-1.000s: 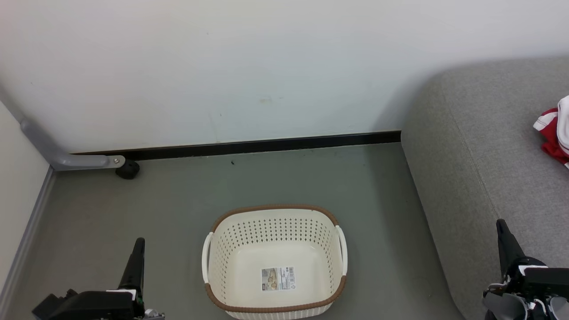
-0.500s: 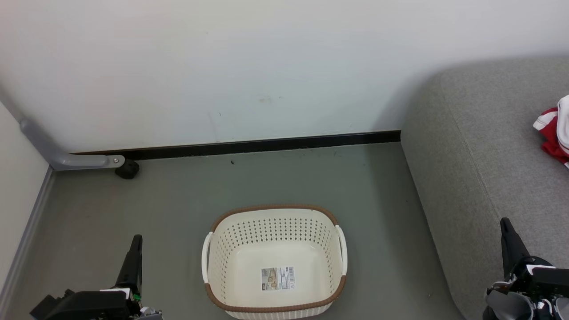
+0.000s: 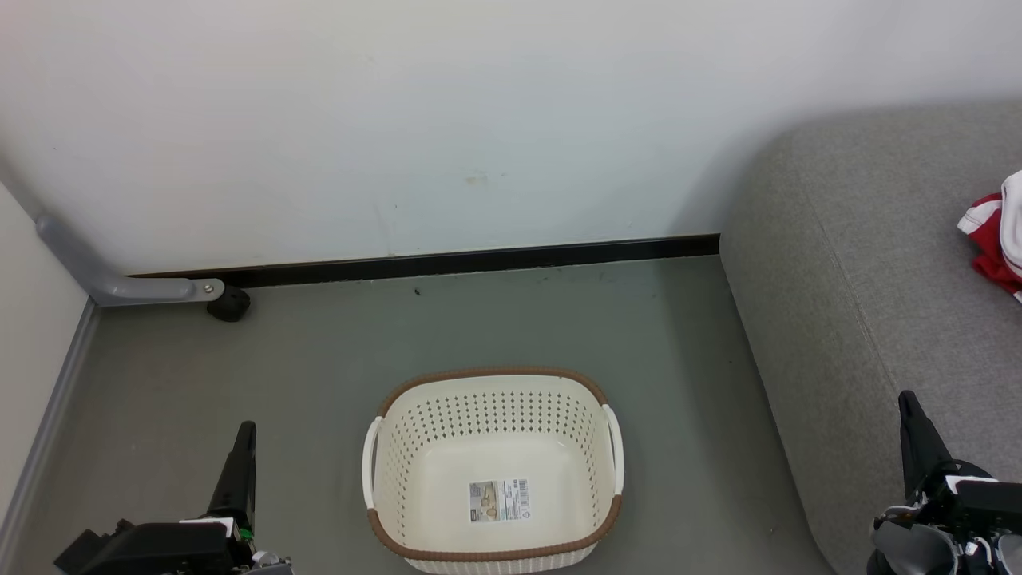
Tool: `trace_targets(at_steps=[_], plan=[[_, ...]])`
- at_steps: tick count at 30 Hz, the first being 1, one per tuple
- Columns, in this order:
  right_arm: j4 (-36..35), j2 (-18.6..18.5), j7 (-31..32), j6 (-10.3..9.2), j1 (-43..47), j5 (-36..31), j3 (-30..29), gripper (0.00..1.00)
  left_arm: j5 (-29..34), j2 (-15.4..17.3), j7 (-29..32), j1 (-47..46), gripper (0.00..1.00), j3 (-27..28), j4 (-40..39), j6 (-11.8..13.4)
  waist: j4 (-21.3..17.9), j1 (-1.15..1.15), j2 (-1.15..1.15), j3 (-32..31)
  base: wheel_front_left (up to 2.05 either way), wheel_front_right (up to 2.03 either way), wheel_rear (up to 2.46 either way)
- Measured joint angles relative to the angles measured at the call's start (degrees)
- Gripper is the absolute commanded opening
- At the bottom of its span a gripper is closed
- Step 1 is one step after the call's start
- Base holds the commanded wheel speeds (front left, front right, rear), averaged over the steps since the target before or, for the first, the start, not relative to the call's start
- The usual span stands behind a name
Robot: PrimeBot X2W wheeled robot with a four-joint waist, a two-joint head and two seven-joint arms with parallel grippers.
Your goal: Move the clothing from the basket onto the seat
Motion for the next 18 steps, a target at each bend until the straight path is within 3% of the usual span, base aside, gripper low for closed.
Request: trace_targets(at_steps=[18], plan=[[-0.1, 0.0, 0.0, 0.00, 0.0, 0.0, 0.0, 0.00, -0.1, 0.0, 0.0, 0.0, 0.00, 0.0, -0.1, 0.0, 0.0, 0.00, 0.00, 0.0, 0.00, 0.00, 0.00]])
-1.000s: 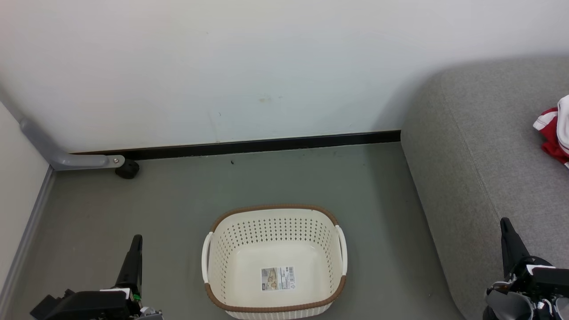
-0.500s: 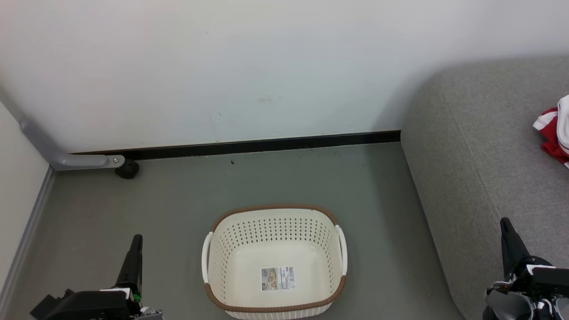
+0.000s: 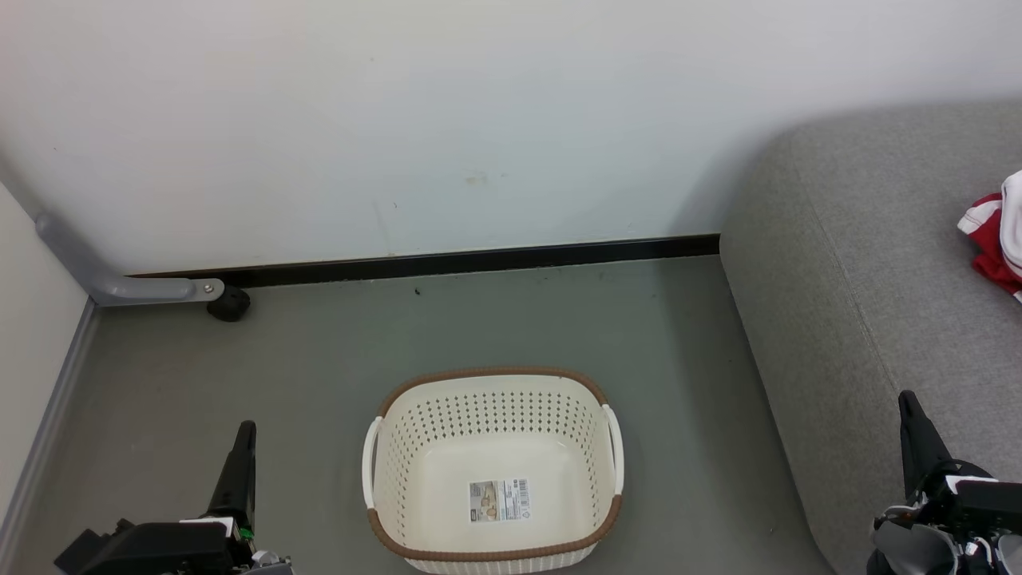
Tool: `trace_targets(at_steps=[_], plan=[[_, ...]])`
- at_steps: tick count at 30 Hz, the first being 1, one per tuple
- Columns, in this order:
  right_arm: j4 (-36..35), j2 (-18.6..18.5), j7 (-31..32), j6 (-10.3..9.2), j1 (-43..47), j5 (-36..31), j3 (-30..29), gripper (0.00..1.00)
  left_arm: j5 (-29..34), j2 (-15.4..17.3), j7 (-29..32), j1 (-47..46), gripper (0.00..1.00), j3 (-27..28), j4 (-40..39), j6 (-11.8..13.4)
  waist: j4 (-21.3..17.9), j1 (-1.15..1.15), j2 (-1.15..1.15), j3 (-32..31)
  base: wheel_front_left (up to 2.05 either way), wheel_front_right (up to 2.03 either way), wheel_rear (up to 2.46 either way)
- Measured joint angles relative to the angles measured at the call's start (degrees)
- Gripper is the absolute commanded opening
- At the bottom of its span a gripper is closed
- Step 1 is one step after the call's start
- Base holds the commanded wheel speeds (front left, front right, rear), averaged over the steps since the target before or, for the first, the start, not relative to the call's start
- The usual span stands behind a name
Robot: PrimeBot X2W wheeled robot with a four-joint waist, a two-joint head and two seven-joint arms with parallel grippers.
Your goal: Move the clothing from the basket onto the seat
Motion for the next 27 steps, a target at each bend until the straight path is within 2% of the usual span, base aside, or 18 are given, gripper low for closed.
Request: trace_targets(at_steps=[27], plan=[[0.0, 0.0, 0.0, 0.00, 0.0, 0.1, 0.0, 0.00, 0.0, 0.0, 0.0, 0.0, 0.00, 0.0, -0.1, 0.0, 0.0, 0.00, 0.00, 0.0, 0.00, 0.00, 0.00]])
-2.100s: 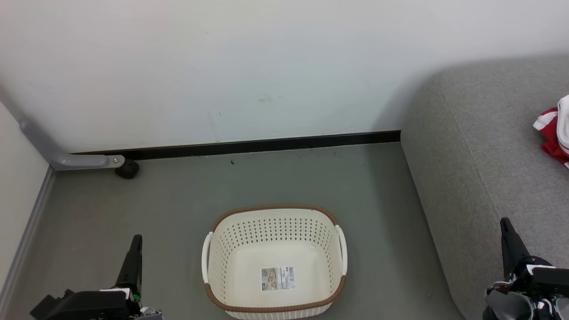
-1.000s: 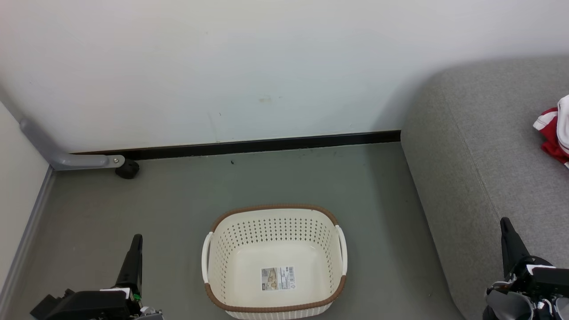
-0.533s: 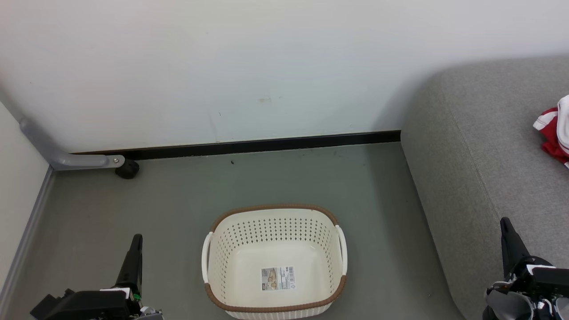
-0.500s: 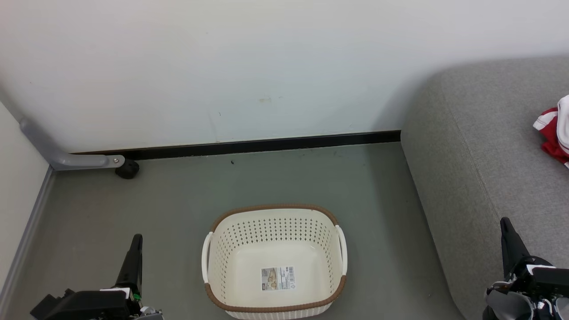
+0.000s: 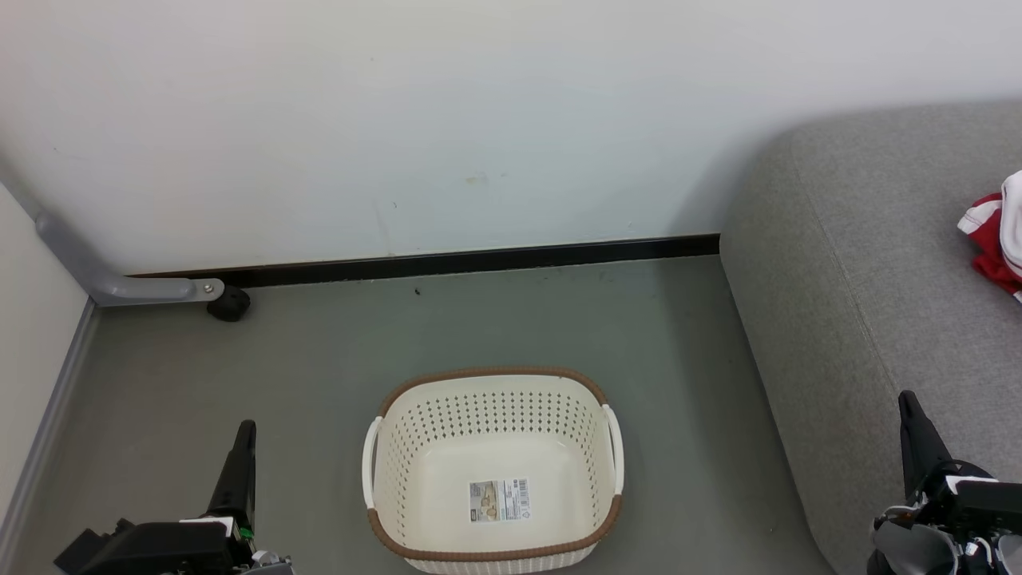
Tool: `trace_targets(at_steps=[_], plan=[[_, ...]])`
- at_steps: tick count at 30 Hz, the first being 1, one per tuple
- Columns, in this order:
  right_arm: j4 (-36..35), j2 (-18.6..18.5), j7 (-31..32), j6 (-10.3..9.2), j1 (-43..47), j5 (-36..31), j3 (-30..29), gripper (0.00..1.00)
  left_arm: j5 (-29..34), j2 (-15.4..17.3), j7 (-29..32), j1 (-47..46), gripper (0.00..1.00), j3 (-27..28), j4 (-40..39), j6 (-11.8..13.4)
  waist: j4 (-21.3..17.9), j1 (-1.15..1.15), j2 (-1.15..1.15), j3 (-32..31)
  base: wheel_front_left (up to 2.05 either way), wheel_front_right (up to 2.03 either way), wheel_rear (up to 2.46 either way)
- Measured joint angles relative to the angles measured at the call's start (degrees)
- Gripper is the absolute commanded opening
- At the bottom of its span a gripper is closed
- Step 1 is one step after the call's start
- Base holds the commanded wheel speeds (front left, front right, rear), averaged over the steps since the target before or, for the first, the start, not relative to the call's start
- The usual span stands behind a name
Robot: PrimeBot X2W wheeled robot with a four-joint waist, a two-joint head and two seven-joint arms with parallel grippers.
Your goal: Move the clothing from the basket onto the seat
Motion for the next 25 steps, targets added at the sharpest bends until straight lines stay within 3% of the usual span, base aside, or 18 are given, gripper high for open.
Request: trace_targets(at_steps=[25], plan=[[0.0, 0.0, 0.0, 0.00, 0.1, 0.0, 0.0, 0.00, 0.0, 0.0, 0.0, 0.0, 0.00, 0.0, 0.0, 0.0, 0.0, 0.00, 0.00, 0.0, 0.00, 0.00, 0.00]])
